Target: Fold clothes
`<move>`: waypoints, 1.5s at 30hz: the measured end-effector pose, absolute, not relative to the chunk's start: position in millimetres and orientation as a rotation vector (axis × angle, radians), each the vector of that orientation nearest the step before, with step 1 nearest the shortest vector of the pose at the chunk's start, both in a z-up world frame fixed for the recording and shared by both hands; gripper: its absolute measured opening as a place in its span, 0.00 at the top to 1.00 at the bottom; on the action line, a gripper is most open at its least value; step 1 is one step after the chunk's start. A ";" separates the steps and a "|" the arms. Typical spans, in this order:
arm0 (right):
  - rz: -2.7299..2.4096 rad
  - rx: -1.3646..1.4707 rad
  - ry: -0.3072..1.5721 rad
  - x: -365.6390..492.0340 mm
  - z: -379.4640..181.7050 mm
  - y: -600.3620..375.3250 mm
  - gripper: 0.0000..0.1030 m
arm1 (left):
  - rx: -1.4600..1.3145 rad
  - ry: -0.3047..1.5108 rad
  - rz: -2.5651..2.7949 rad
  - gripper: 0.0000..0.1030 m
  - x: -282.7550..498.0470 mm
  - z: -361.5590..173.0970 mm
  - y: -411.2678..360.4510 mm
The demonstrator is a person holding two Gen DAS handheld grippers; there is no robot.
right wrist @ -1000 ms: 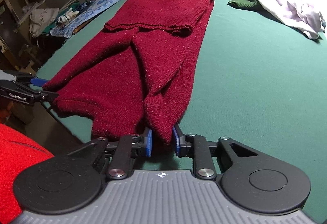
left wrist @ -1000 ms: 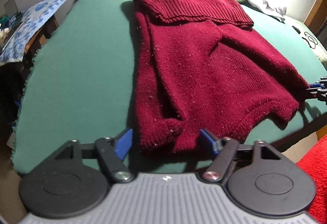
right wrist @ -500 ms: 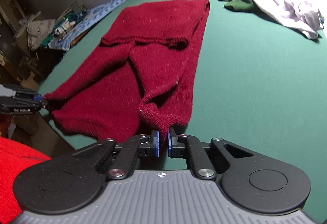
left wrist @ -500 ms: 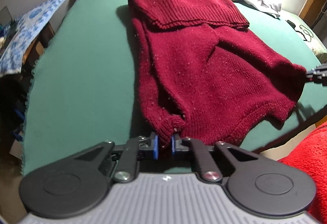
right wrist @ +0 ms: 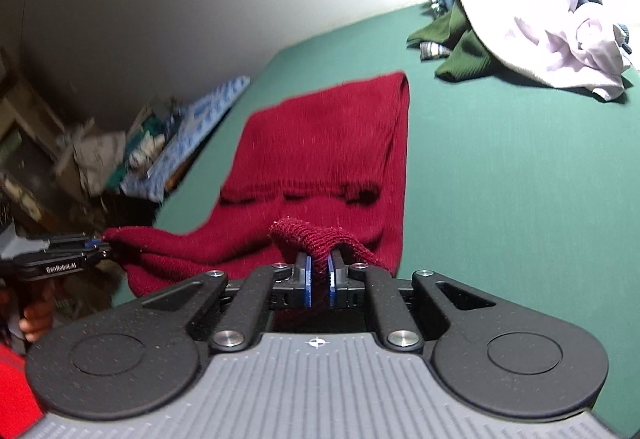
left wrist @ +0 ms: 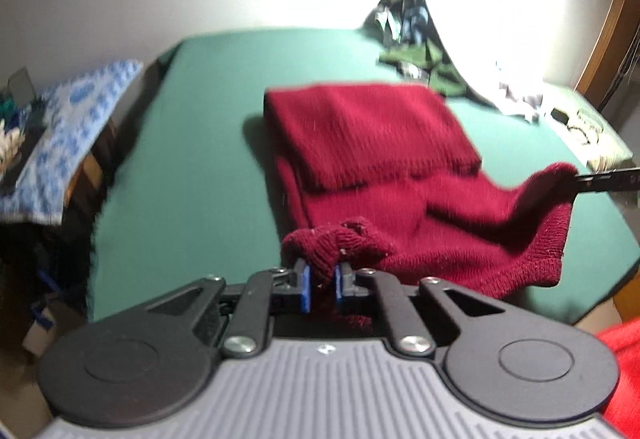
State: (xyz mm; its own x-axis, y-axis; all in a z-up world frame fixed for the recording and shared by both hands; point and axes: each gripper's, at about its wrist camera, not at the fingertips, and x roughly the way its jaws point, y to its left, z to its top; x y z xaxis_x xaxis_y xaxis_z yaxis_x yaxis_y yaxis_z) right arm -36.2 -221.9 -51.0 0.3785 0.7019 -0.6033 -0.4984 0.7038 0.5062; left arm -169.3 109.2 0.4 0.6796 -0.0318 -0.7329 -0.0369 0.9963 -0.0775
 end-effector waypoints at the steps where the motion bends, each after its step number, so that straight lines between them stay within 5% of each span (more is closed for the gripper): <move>1: 0.776 0.274 0.884 -31.0 -49.1 -222.8 0.92 | -0.086 0.807 -0.001 0.93 -163.9 4.3 111.2; 18: 0.730 0.372 0.695 67.1 -35.9 -194.9 0.92 | -0.006 0.648 0.019 0.93 -38.7 25.1 128.5; 34: 0.595 0.404 0.713 159.8 -65.6 -161.9 0.92 | -0.069 0.744 0.036 0.93 77.2 -18.0 178.1; 40: 0.554 0.344 0.760 174.1 -86.4 -145.0 0.92 | -0.097 0.810 0.016 0.81 109.6 -38.5 184.2; 45: 0.531 0.278 0.753 178.1 -92.4 -137.6 0.92 | -0.168 0.820 0.035 0.55 124.7 -40.8 201.9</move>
State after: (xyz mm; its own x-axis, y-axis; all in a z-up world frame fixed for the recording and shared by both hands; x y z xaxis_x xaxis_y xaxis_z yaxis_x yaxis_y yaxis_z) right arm 178.1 -137.6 -92.4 0.6074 0.5494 -0.5738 -0.3559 0.8339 0.4219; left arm 124.7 201.9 -40.8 0.6825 -0.0340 -0.7301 -0.0955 0.9862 -0.1352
